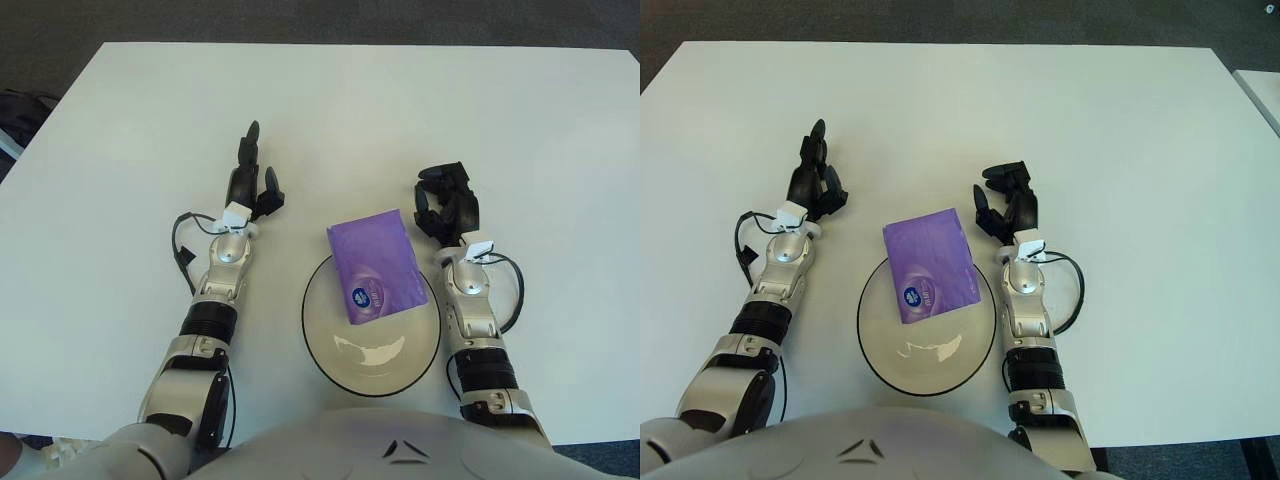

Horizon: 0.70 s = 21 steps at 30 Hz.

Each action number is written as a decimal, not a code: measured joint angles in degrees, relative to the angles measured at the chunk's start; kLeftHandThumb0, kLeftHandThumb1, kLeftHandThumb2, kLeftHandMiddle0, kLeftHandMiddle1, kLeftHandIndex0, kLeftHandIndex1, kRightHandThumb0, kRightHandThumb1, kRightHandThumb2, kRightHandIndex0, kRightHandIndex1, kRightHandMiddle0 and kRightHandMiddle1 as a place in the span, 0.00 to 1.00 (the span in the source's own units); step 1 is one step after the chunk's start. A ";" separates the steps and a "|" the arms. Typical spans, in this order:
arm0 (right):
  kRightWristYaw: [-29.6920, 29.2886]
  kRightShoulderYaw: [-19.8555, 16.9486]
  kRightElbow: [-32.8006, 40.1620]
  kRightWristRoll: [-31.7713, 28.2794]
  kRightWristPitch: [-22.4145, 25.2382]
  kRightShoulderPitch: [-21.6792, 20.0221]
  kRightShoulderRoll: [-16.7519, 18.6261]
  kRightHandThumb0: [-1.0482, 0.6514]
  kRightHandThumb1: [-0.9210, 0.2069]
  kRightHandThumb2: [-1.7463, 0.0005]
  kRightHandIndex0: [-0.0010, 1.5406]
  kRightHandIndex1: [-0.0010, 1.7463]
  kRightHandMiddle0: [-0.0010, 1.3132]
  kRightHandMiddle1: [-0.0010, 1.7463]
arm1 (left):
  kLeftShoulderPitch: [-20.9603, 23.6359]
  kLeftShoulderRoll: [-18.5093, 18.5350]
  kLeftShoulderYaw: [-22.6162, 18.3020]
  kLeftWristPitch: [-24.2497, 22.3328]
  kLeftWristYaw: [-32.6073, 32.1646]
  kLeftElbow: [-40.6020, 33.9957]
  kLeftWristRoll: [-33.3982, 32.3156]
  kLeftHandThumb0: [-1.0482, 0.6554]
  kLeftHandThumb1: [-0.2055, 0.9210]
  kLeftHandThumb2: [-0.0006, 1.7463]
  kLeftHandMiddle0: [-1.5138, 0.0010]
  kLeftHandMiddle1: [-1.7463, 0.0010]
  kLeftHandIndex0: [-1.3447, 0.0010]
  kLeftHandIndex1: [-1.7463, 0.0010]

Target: Put the tissue paper into the plate.

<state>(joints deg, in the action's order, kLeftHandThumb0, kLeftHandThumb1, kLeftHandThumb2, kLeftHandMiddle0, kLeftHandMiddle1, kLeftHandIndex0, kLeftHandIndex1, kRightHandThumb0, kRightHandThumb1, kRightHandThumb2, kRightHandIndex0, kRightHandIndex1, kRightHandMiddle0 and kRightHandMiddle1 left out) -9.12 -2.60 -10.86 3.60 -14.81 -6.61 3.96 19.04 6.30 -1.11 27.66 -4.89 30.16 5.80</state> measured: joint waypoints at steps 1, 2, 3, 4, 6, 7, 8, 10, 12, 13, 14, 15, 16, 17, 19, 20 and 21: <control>0.02 0.03 -0.09 0.00 -0.36 0.09 0.00 0.48 0.09 0.68 0.18 0.68 0.08 0.82 | -0.01 0.01 0.03 0.00 0.00 -0.02 0.02 0.13 1.00 0.57 0.95 1.00 1.00 0.86; 0.04 0.06 -0.23 0.01 -0.81 0.18 -0.01 0.42 0.12 0.65 0.15 0.57 0.05 0.75 | -0.03 0.03 0.06 0.00 0.00 -0.05 0.02 0.13 1.00 0.58 0.95 1.00 1.00 0.86; 0.05 0.09 -0.41 0.02 -1.22 0.22 -0.01 0.38 0.14 0.63 0.14 0.51 0.03 0.70 | -0.06 0.05 0.08 0.00 0.00 -0.09 0.03 0.13 1.00 0.58 0.95 1.00 1.00 0.87; 0.06 0.11 -0.58 0.04 -1.63 0.26 -0.02 0.36 0.14 0.63 0.13 0.45 0.03 0.66 | -0.08 0.07 0.11 0.00 0.00 -0.12 0.04 0.13 1.00 0.58 0.95 1.00 1.00 0.87; 0.06 0.23 -1.02 0.14 -2.68 0.39 -0.06 0.31 0.10 0.66 0.14 0.26 0.01 0.54 | -0.13 0.12 0.20 -0.01 -0.01 -0.21 0.10 0.13 1.00 0.58 0.96 1.00 1.00 0.87; 0.06 0.32 -1.26 0.22 -3.25 0.47 -0.10 0.30 0.08 0.67 0.13 0.21 0.01 0.50 | -0.17 0.15 0.25 -0.01 -0.01 -0.28 0.14 0.13 1.00 0.58 0.96 1.00 1.00 0.87; 0.05 0.41 -1.42 0.35 -3.76 0.54 -0.13 0.29 0.06 0.69 0.13 0.15 0.01 0.44 | -0.23 0.17 0.29 -0.01 -0.01 -0.35 0.19 0.13 1.00 0.58 0.96 1.00 1.00 0.87; 0.05 0.56 -1.76 0.53 -4.65 0.61 -0.22 0.27 0.03 0.71 0.13 0.09 0.00 0.39 | -0.34 0.25 0.38 -0.03 -0.01 -0.48 0.22 0.13 1.00 0.58 0.96 1.00 1.00 0.88; 0.06 0.63 -2.02 0.70 -5.42 0.68 -0.27 0.26 0.01 0.71 0.12 0.05 0.00 0.33 | -0.41 0.29 0.48 -0.06 -0.03 -0.57 0.26 0.12 1.00 0.58 0.96 1.00 1.00 0.88; 0.05 0.65 -2.17 0.77 -5.82 0.69 -0.30 0.26 0.01 0.71 0.12 0.04 0.00 0.32 | -0.43 0.31 0.51 -0.08 -0.03 -0.62 0.26 0.12 1.00 0.58 0.96 1.00 1.00 0.88; 0.05 0.68 -2.37 0.85 -6.34 0.69 -0.33 0.25 0.01 0.70 0.11 0.03 0.00 0.29 | -0.47 0.32 0.54 -0.12 -0.04 -0.66 0.27 0.12 1.00 0.58 0.96 1.00 1.00 0.88; 0.05 0.71 -2.59 0.96 -6.88 0.69 -0.35 0.25 0.00 0.69 0.10 0.02 0.00 0.26 | -0.52 0.33 0.56 -0.14 -0.04 -0.73 0.27 0.12 1.00 0.58 0.96 1.00 1.00 0.88; 0.03 0.74 -2.82 1.19 -7.56 0.70 -0.37 0.25 0.00 0.68 0.10 0.02 0.00 0.25 | -0.57 0.34 0.59 -0.17 -0.04 -0.79 0.27 0.12 1.00 0.58 0.96 1.00 1.00 0.89; 0.02 0.78 -2.99 1.31 -8.04 0.70 -0.39 0.24 0.00 0.67 0.09 0.01 0.00 0.24 | -0.62 0.36 0.60 -0.19 -0.04 -0.86 0.27 0.12 1.00 0.59 0.96 1.00 1.00 0.89; 0.01 0.83 -3.16 1.38 -8.65 0.64 -0.40 0.24 0.00 0.66 0.09 0.01 0.00 0.23 | -0.73 0.40 0.62 -0.24 -0.04 -0.95 0.28 0.12 1.00 0.59 0.97 1.00 1.00 0.89; 0.01 0.84 -3.20 1.39 -8.81 0.61 -0.40 0.24 0.00 0.65 0.09 0.01 0.00 0.22 | -0.75 0.41 0.63 -0.25 -0.05 -0.97 0.28 0.12 1.00 0.59 0.97 1.00 1.00 0.89; 0.01 0.86 -3.31 1.41 -9.02 0.58 -0.40 0.24 0.00 0.64 0.09 0.01 0.00 0.22 | -0.81 0.42 0.64 -0.27 -0.05 -1.01 0.28 0.12 1.00 0.59 0.97 1.00 1.00 0.89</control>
<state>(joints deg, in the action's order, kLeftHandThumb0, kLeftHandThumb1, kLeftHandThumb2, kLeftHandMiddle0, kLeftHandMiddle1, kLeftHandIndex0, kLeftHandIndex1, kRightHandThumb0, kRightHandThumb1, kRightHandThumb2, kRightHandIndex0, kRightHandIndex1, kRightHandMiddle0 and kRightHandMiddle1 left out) -9.11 -1.74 -14.17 5.01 -23.83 -6.03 3.57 18.23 6.73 -0.47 27.39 -4.94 29.15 6.08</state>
